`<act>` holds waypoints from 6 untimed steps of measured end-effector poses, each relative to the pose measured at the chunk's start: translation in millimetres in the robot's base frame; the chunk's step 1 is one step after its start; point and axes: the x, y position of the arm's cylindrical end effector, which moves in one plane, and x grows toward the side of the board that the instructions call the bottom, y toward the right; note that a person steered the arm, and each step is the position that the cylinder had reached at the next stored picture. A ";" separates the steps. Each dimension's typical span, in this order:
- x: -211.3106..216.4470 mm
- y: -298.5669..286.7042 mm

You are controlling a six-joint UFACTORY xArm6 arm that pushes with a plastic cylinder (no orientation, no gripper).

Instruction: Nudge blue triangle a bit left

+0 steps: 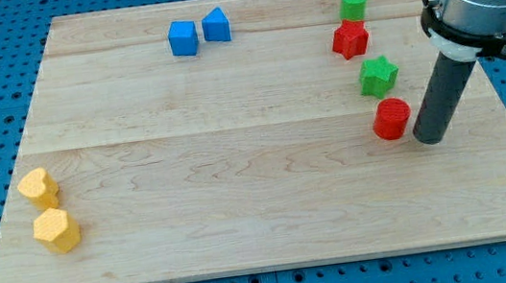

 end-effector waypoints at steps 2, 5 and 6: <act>10.9 -114.6; 9.6 -115.8; 9.6 -113.0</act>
